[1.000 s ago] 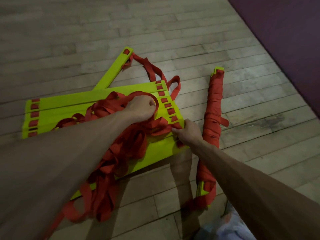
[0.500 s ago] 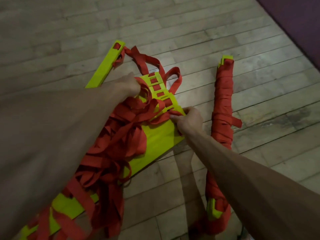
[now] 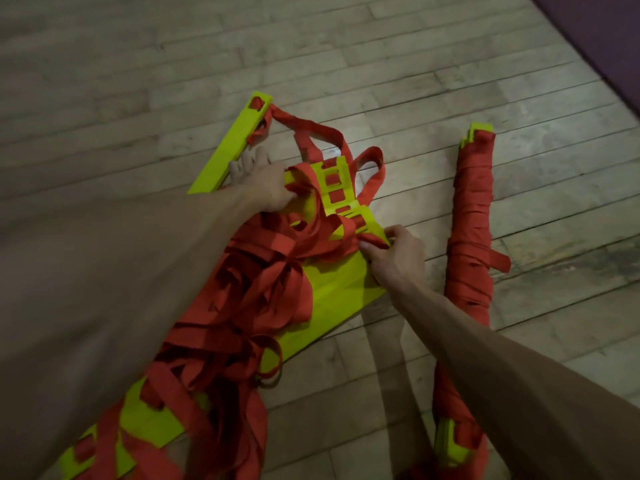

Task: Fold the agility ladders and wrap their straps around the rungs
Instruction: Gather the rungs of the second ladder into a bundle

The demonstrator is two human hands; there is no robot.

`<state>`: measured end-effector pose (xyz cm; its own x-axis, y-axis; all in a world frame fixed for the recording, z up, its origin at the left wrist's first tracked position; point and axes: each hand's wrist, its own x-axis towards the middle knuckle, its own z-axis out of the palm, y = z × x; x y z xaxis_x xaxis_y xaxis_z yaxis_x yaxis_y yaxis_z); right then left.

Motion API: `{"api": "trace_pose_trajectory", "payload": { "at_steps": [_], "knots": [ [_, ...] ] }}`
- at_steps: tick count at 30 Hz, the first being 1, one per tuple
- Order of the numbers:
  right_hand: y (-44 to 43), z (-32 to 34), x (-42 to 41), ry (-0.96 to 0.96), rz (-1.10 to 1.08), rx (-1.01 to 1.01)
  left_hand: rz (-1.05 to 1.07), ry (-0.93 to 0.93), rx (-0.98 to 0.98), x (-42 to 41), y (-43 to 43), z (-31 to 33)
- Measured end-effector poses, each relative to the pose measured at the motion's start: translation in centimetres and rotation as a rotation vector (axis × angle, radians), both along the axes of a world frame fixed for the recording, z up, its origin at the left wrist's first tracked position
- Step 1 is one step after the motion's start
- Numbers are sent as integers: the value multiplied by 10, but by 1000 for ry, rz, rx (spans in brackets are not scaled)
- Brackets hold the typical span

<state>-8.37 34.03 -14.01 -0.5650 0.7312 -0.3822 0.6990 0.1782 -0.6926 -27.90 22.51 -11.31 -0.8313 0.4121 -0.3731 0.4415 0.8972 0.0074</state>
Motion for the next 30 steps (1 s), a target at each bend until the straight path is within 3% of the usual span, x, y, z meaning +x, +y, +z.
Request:
{"api": "trace_pose_trajectory", "payload": {
  "at_steps": [6,13,20,30],
  "knots": [
    [-11,29,1,65,-105,-67,-219,25,163,32,-13,25],
    [-37,104,7,188,-173,-23,-207,83,251,71,-47,107],
    [-85,228,1,320,-45,95,-33,95,465,105,-119,231],
    [-150,415,35,561,373,342,239,-62,939,183,-238,377]
  ]
}}
